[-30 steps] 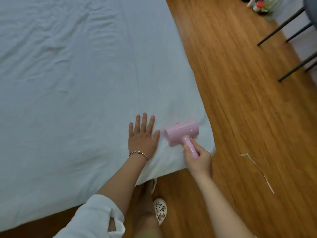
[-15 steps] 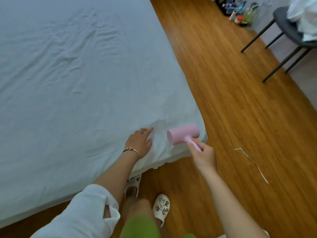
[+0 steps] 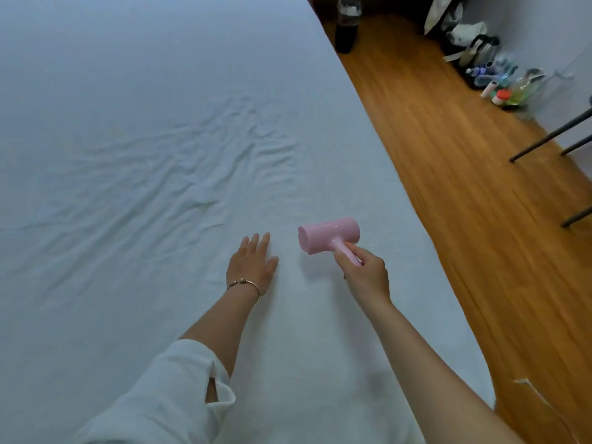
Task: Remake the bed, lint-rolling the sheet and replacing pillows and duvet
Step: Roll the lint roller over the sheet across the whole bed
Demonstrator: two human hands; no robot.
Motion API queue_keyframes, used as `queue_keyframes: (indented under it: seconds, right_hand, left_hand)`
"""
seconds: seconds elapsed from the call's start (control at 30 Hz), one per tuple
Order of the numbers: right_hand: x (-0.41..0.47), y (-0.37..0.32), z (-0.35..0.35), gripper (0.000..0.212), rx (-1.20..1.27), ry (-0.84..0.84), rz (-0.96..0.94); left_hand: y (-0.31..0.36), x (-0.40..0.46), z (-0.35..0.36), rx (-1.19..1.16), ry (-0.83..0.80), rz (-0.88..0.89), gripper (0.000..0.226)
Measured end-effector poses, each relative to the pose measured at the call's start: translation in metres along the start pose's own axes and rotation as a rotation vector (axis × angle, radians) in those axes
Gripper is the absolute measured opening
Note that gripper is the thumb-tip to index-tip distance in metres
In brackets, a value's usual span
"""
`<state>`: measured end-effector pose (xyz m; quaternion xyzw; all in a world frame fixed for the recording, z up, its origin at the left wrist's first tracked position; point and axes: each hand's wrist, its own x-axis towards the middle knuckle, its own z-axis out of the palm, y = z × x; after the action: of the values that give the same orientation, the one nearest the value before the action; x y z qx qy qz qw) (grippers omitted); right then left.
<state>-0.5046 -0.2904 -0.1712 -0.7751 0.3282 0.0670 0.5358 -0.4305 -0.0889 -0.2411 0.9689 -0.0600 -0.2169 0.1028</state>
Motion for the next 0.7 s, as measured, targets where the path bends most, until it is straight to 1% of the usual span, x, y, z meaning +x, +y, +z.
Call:
queue_keyframes:
  seconds: [0.1, 0.2, 0.27, 0.33, 0.4, 0.47, 0.57, 0.63, 0.7]
  right_hand:
    - [0.064, -0.047, 0.034, 0.027, 0.0, 0.002, -0.027]
    - [0.128, -0.093, 0.064, 0.038, -0.069, 0.004, -0.066]
    - [0.167, -0.121, 0.083, 0.042, -0.124, 0.037, -0.117]
    - [0.205, -0.149, 0.102, 0.045, -0.159, 0.077, -0.171]
    - [0.243, -0.178, 0.122, 0.045, -0.216, 0.089, -0.219]
    - [0.279, -0.206, 0.143, 0.043, -0.282, 0.076, -0.273]
    - [0.322, -0.241, 0.178, 0.042, -0.294, 0.05, -0.331]
    - [0.341, -0.249, 0.203, 0.042, -0.295, 0.031, -0.328]
    - [0.351, -0.242, 0.224, 0.036, -0.29, 0.008, -0.28]
  left_hand:
    - [-0.024, 0.075, -0.032, 0.037, 0.021, 0.019, 0.061]
    - [-0.045, 0.154, -0.065, 0.077, 0.081, 0.01, 0.06]
    - [-0.054, 0.2, -0.08, 0.08, 0.087, -0.02, 0.058]
    - [-0.061, 0.231, -0.08, 0.061, 0.09, -0.063, 0.058]
    - [-0.065, 0.244, -0.064, 0.057, 0.142, -0.076, 0.059]
    - [-0.068, 0.249, -0.044, 0.061, 0.258, -0.066, 0.059]
    - [-0.073, 0.259, -0.026, 0.028, 0.353, -0.061, 0.061]
    - [-0.075, 0.264, -0.02, 0.013, 0.397, -0.047, 0.061]
    - [-0.076, 0.266, -0.015, 0.007, 0.434, -0.037, 0.062]
